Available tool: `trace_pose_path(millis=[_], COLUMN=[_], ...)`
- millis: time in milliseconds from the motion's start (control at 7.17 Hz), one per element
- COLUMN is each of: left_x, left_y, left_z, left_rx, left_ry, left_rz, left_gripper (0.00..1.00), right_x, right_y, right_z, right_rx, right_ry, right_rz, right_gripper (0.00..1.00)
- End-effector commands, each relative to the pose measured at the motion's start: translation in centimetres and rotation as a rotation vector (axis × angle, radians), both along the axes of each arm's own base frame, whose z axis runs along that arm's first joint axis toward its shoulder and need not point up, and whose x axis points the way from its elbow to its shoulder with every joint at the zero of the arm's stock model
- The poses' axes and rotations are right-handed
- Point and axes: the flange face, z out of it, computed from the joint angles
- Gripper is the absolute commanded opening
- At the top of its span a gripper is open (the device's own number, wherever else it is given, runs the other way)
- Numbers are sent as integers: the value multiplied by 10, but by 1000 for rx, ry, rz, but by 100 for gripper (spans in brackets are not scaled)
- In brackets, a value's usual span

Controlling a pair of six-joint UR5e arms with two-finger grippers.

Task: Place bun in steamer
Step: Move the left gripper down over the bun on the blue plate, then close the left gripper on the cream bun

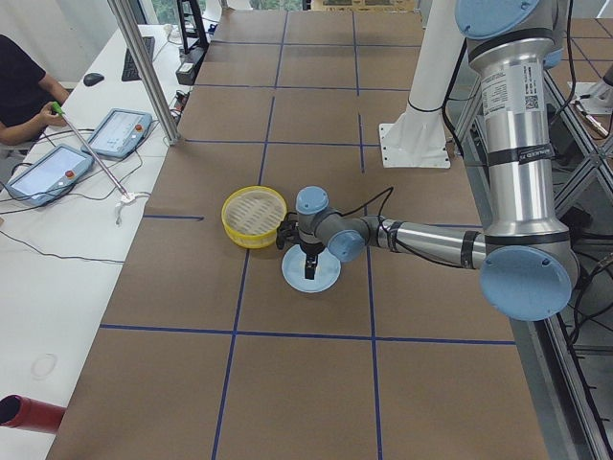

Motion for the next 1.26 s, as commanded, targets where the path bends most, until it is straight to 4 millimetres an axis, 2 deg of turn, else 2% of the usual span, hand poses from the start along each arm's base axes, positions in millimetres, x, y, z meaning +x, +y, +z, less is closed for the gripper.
trace_pose_path(millis=[0,419,558,837,1116], left_x=[15,19,19,18,18], left_y=[-6,-3,-3,-2,-3], left_z=[2,4,5,5,2], left_rx=[2,3,4,1,5], left_ry=[3,3,1,0,4], left_rz=[16,28,31,29,28], left_gripper=[100,100,96,75,58], right_x=[0,0,0,0,0], right_y=[0,0,0,0,0], right_z=[0,0,0,0,0], right_rx=[0,0,0,0,0], right_ry=[0,0,0,0,0], right_rz=[0,0,0,0,0], right_gripper=[100,100,100,100,100])
